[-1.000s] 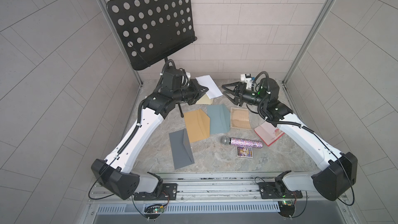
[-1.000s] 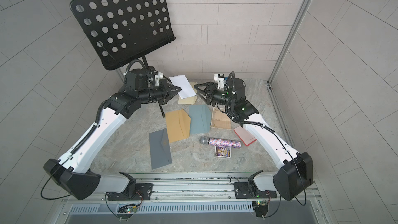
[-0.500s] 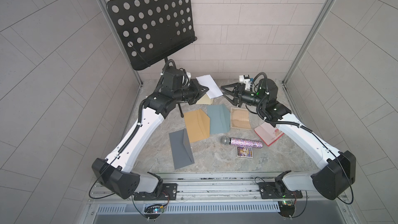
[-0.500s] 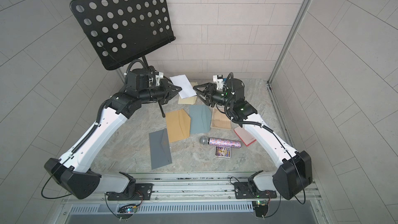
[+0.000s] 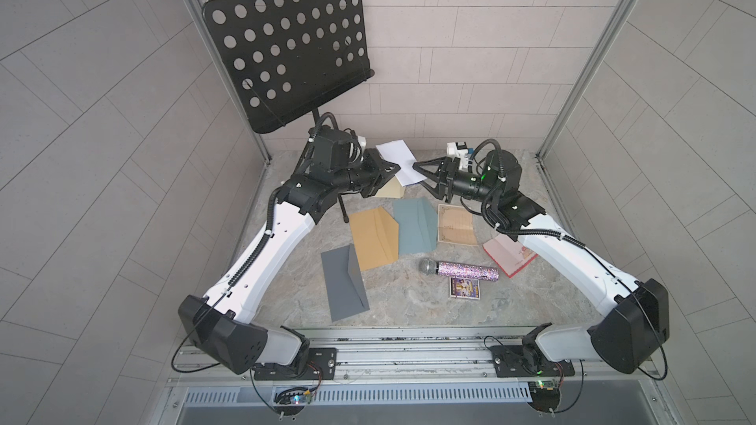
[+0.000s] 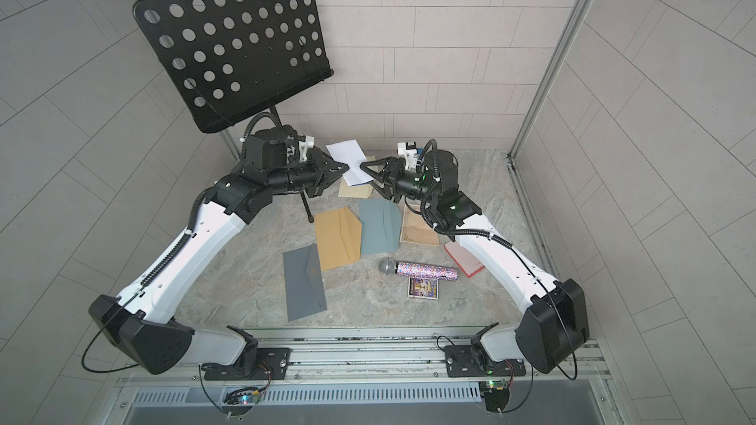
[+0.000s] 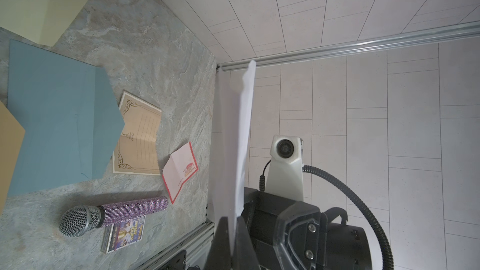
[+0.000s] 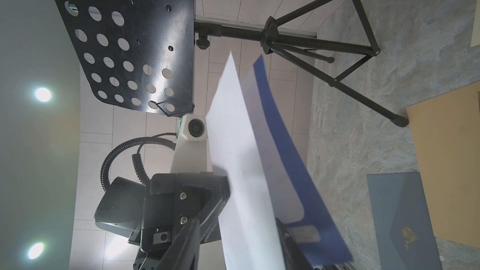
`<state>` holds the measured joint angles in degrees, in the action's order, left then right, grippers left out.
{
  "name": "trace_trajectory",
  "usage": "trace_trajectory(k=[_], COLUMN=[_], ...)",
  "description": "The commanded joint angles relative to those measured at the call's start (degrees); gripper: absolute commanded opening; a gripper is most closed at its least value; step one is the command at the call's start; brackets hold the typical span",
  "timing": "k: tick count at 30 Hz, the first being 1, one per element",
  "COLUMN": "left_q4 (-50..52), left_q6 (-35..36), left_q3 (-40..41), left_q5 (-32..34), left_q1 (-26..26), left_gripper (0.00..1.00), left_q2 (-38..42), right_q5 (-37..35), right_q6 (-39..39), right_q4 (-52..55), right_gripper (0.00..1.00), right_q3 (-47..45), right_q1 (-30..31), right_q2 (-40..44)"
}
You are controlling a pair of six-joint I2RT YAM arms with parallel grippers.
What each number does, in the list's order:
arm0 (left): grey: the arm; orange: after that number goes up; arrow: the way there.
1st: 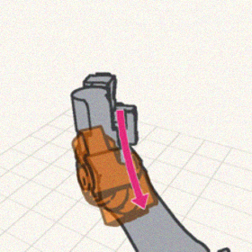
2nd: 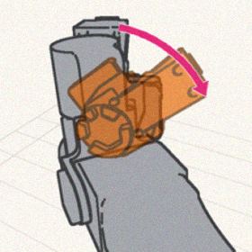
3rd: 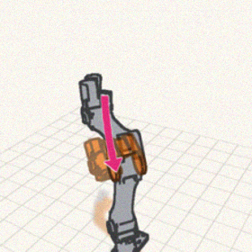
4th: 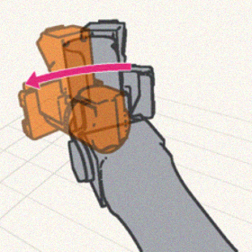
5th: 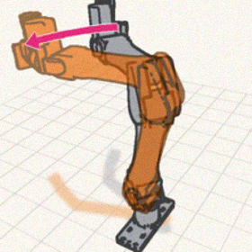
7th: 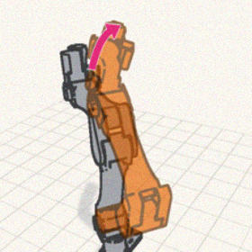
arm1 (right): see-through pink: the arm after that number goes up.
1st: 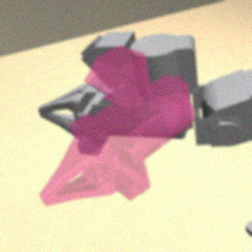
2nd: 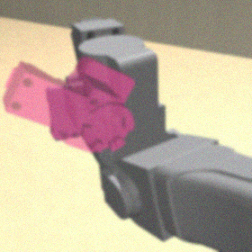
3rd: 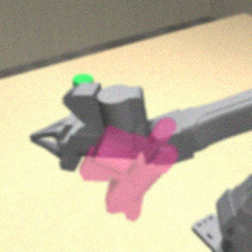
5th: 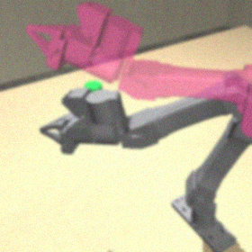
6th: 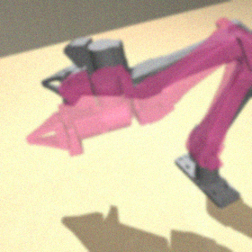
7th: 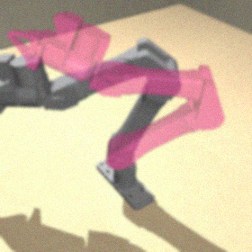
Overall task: Take the letter paper out of the envelope
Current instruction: Unfold the letter paper.
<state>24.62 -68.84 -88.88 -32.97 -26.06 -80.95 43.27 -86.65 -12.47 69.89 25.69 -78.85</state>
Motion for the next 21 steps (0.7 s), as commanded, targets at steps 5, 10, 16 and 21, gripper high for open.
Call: trace_trajectory(k=[5, 10, 16, 21], left_q4=[-6.0, -9.2, -10.8, -9.0], left_q6=[-3.6, -5.7, -6.9, -7.4], left_q3=[2.1, 4.3, 4.8, 3.8], left_q5=[-0.2, 0.5, 0.8, 1.8], left_q1=[-1.0, -1.9, -2.3, -2.2], left_gripper=[0.00, 0.00, 0.00, 0.32], left_q2=[-0.2, 0.1, 0.1, 0.8], right_q5=[-0.9, -1.2, -1.2, -0.9], right_q6=[-3.1, -3.8, -2.3, 13.2], right_q4=[-4.4, -5.5, -4.5, 11.5], right_gripper=[0.42, 0.37, 0.25, 0.00], right_q3=[0.3, 1.2, 1.6, 7.0], right_q1=[0.3, 0.8, 1.2, 1.2], right_q2=[-0.4, -1.4, -1.8, -0.7])
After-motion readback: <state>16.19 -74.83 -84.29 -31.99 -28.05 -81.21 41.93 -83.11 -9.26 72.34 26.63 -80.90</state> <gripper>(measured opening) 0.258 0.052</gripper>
